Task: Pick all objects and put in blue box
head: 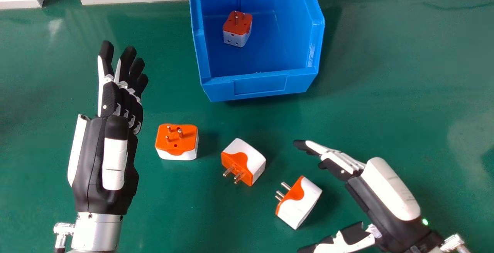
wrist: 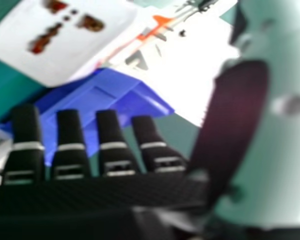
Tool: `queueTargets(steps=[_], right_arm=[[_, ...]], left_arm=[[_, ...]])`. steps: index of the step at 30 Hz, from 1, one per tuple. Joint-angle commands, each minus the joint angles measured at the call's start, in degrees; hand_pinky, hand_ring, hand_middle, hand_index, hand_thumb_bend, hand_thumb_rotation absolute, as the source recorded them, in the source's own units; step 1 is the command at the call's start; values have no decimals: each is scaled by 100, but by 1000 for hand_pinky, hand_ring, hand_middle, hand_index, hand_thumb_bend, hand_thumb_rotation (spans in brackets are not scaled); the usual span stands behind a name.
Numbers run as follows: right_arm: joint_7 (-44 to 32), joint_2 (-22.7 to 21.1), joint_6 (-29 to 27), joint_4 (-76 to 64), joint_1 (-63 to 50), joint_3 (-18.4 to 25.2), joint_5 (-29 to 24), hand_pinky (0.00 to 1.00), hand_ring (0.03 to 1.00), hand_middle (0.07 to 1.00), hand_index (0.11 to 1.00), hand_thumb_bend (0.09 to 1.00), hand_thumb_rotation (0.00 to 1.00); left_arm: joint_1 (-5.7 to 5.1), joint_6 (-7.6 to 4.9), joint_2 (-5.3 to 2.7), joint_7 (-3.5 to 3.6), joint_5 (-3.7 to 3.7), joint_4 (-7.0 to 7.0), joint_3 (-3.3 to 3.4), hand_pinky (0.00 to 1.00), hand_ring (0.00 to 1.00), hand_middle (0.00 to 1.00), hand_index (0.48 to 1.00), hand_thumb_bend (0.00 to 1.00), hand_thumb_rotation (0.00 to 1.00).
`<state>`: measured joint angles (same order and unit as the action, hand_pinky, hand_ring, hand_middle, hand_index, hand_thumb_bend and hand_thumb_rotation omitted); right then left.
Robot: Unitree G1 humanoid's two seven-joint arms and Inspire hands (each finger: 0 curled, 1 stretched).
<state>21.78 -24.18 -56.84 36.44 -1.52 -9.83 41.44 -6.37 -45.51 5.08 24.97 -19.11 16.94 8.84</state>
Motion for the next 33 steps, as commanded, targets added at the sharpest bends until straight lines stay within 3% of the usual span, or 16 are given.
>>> queueTargets(steps=[1,15,20,29,33], right_arm=[[301,19,11,7,95,-63,75,672,803,836,857,993,226],[1122,-7,148,133,187,-375,326,582,726,790,818,972,156],[1501,22,159,116,172,-415,402,544,676,737,762,940,122],[1893,-33,124,182,227,-575,481,449,542,604,633,845,29],[1907,-65,90,175,239,-591,447,423,509,549,572,690,31]], left_arm=[[-1,-57,17,1,12,-106,15,998,995,1000,1000,901,918],[14,-65,15,-13,17,-90,15,997,994,1000,1000,903,918],[40,-111,23,34,-26,-35,26,997,995,1000,1000,903,917],[42,-128,1,78,-54,-31,26,998,995,1000,1000,899,917],[56,-133,10,85,-50,-1,35,998,995,1000,1000,898,917]])
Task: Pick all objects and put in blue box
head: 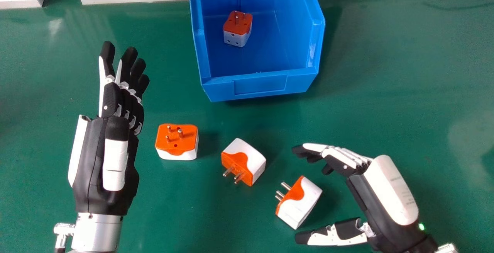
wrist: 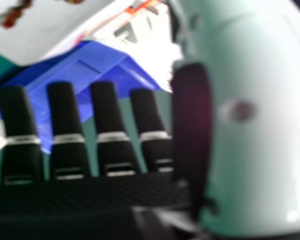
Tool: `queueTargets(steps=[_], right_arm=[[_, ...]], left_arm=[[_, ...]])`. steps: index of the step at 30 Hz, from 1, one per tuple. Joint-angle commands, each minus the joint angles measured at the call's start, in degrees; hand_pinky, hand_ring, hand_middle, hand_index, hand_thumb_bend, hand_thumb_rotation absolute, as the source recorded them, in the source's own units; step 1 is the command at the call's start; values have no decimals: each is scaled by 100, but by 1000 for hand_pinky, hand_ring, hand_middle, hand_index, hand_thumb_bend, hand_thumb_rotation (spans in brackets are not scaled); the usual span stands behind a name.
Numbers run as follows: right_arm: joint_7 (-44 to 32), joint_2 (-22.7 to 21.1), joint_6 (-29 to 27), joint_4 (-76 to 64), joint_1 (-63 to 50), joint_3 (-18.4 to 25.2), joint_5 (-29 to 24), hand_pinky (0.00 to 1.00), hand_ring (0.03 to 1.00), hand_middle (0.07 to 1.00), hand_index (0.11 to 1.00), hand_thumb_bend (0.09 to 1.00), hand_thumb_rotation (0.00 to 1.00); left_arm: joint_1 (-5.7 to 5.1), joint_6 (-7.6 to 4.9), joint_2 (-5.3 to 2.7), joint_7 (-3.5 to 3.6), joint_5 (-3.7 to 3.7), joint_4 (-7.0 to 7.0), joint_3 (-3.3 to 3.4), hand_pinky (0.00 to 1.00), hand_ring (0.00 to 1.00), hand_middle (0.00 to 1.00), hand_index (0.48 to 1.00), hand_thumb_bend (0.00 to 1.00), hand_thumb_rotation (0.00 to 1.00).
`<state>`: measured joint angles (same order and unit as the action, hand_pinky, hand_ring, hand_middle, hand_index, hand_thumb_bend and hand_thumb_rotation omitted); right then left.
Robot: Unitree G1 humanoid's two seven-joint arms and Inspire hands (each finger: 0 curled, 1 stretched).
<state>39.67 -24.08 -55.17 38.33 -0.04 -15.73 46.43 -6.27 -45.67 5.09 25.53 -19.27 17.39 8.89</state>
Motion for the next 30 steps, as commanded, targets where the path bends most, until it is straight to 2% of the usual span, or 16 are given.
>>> queueTargets(steps=[1,3,6,9,15,21,30], right_arm=[[131,-80,-83,-13,96,-5,-46,423,509,549,572,690,31],[172,-93,-102,0,111,-19,-24,417,502,533,560,658,25],[211,-109,-136,40,138,-43,-20,400,481,502,536,595,12],[207,-130,-157,71,160,-53,-47,392,472,491,525,571,8],[252,-170,-276,129,179,-29,-106,381,460,482,516,551,4],[305,-146,-295,178,197,-15,-114,374,451,478,510,540,1],[342,-176,-354,154,194,27,-145,372,414,499,514,524,0]], left_arm=[[40,-107,11,29,-35,-64,25,998,995,1000,1000,898,917],[30,-90,14,37,-46,-93,17,998,995,1000,1000,898,917],[42,-85,28,74,-86,-63,26,998,994,1000,1000,899,917],[41,-72,13,70,-78,-89,17,998,994,1000,1000,899,917],[55,-92,7,67,-63,-53,15,998,993,1000,1000,900,917],[35,-90,-5,51,-37,-79,1,998,993,1000,1000,901,917],[32,-84,0,52,-34,-64,1,997,992,1000,1000,902,917]])
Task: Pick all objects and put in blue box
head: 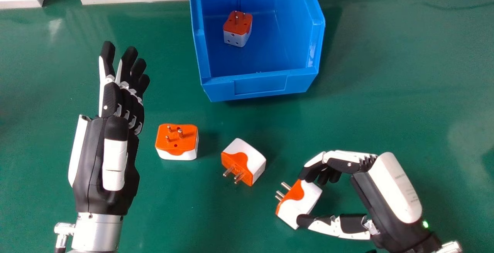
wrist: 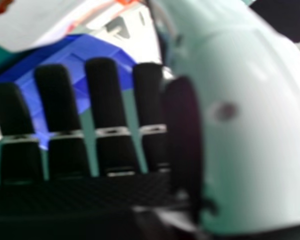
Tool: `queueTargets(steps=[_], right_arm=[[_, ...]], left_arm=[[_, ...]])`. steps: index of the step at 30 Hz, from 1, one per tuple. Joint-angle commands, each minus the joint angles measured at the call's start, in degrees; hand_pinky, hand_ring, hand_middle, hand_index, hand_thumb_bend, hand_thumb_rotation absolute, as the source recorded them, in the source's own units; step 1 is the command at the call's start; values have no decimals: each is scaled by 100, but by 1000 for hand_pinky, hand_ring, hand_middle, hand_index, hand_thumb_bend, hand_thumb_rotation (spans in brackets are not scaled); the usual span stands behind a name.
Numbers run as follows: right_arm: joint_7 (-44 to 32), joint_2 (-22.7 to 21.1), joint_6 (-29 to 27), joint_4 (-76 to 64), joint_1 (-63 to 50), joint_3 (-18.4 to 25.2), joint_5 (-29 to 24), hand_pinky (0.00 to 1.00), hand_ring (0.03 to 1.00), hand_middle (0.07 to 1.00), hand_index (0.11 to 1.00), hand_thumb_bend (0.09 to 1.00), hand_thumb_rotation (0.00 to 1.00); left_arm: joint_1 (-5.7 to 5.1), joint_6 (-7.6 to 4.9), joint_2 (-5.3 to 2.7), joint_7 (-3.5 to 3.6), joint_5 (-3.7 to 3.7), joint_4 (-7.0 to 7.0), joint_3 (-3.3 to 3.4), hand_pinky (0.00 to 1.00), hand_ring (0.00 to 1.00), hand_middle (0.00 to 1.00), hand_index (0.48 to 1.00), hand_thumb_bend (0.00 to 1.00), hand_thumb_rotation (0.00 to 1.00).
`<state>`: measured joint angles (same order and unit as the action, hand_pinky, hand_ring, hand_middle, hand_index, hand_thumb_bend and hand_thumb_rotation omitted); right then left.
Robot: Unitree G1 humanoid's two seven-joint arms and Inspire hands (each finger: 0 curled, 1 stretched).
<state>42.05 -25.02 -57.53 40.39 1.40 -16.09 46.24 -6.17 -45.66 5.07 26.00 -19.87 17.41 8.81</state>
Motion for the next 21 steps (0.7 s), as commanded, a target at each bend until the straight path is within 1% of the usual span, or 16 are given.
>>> queueTargets(steps=[1,6,11,12,13,16,18,20,21], right_arm=[[94,-84,-127,-48,50,63,-132,373,411,501,515,523,0],[-3,-97,-134,-49,45,47,-195,376,408,504,515,521,0],[-89,-95,-188,-73,40,72,-286,378,402,507,516,518,0],[-159,-76,-248,-53,39,90,-402,378,402,507,516,518,0],[-245,-50,-327,-8,46,110,-552,378,401,506,518,518,0],[-626,101,-726,228,37,187,-1324,382,403,504,519,518,0],[-930,190,-947,320,15,237,-1848,391,412,499,517,518,0],[-1225,240,-1078,346,-10,286,-2256,391,412,499,517,518,0],[-1400,263,-1144,339,-36,324,-2520,401,437,496,514,520,1]], left_arm=[[19,-78,0,6,25,-71,6,997,992,1000,1000,902,917],[6,-63,-3,4,21,-84,-1,996,992,1000,1000,904,917],[2,-57,12,8,11,-86,9,995,992,1000,1000,906,917],[0,-58,17,12,7,-86,13,995,992,1000,1000,906,917],[-4,-58,20,15,2,-92,15,995,992,1000,1000,907,917],[-4,-77,14,-3,26,-90,19,995,992,1000,1000,907,917],[7,-93,13,-6,34,-66,24,995,991,1000,1000,908,917],[21,-104,16,-4,36,-41,31,995,991,1000,1000,908,917],[29,-116,18,-5,41,-26,35,994,991,1000,1000,907,917]])
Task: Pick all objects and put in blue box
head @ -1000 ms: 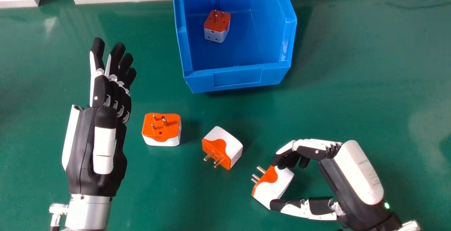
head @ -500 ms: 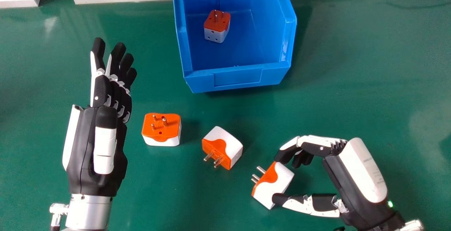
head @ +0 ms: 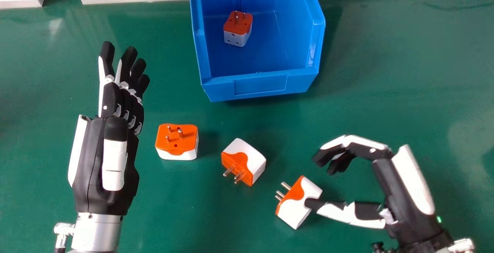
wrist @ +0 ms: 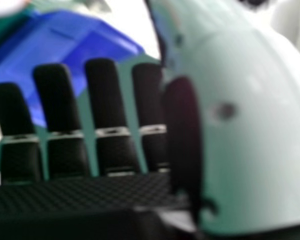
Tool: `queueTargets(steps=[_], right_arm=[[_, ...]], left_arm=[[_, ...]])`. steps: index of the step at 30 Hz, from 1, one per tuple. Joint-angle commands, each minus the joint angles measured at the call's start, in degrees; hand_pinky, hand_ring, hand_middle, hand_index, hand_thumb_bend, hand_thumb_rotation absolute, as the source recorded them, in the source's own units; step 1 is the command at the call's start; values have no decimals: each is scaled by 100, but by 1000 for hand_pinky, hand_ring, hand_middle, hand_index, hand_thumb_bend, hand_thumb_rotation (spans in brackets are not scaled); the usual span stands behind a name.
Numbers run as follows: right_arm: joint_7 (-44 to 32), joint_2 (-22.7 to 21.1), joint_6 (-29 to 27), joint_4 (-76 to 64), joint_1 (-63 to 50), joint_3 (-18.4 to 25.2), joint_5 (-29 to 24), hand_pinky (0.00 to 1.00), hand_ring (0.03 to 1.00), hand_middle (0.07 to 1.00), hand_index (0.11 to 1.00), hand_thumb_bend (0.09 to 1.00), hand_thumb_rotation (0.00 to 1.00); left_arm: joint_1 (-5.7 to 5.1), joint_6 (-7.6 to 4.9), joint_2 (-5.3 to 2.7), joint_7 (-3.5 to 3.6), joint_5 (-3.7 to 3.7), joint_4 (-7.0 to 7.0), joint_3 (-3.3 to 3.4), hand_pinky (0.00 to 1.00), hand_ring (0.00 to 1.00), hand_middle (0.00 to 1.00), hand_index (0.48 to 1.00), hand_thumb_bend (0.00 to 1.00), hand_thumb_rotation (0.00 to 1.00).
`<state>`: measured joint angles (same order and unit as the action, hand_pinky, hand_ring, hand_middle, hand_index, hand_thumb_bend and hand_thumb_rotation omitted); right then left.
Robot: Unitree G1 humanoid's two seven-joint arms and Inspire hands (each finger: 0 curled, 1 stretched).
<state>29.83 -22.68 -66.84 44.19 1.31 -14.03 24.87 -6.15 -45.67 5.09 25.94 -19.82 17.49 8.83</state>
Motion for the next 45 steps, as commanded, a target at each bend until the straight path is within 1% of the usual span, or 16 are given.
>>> queueTargets(steps=[1,2,4,5,6,8,9,12,16,21,23,26,28,34,40,45], right_arm=[[-359,46,-268,-78,-55,156,-672,401,437,496,514,520,1],[-541,60,-308,-122,-80,192,-940,417,466,521,511,520,34],[-845,76,-345,-211,-85,293,-1385,417,466,521,511,520,34],[-974,84,-345,-244,-73,368,-1520,438,496,548,541,572,119],[-1085,96,-351,-258,-51,446,-1606,438,496,548,541,572,119],[-1288,128,-354,-275,-15,588,-1708,470,545,593,591,620,282],[-1390,149,-367,-265,1,647,-1759,490,577,622,623,646,405],[-1652,232,-410,-231,23,803,-1873,508,606,647,651,667,526],[-2018,360,-425,-280,6,939,-2133,519,625,663,674,685,628],[-2502,495,-253,-496,-75,1036,-2563,531,644,682,697,702,701],[-2708,526,-160,-597,-107,1054,-2726,531,644,682,697,702,701],[-3037,548,-30,-720,-136,1057,-2924,563,673,713,730,719,756],[-3236,563,14,-768,-146,1083,-3019,633,740,779,793,730,827],[-3825,585,80,-849,-136,1133,-3378,693,804,839,850,721,883],[-4351,624,210,-1204,-274,1171,-3893,733,847,879,885,681,910],[-4763,724,471,-1554,-378,1216,-4312,781,885,915,918,579,911]], left_arm=[[35,-123,19,1,37,-24,38,994,991,1000,1000,907,917],[40,-131,19,-5,46,-25,40,994,991,1000,1000,906,916],[51,-140,23,-7,48,-13,49,994,991,1000,1000,906,916],[50,-142,20,-12,54,-18,51,994,991,1000,1000,904,916],[53,-150,18,-15,63,-14,55,994,991,1000,1000,904,916],[58,-164,14,-26,86,-8,66,994,991,1000,1000,899,915],[63,-171,14,-31,93,-1,74,994,990,1000,1000,896,915],[68,-188,19,-33,100,14,92,992,987,1000,1000,894,915],[86,-232,18,-32,114,60,97,989,986,1000,1000,892,914],[98,-287,11,-35,131,120,80,989,985,1000,1000,888,914],[97,-287,7,-38,137,122,73,989,985,1000,1000,888,914],[89,-271,10,-39,135,96,66,989,985,1000,1000,887,913],[87,-267,11,-39,135,86,66,989,985,1000,1000,886,913],[67,-263,12,-55,151,51,66,988,985,1000,1000,884,914],[52,-241,-31,-112,224,34,14,987,984,1000,1000,884,915],[-1,-199,-41,-145,245,-50,-43,987,985,1000,1000,884,916]])
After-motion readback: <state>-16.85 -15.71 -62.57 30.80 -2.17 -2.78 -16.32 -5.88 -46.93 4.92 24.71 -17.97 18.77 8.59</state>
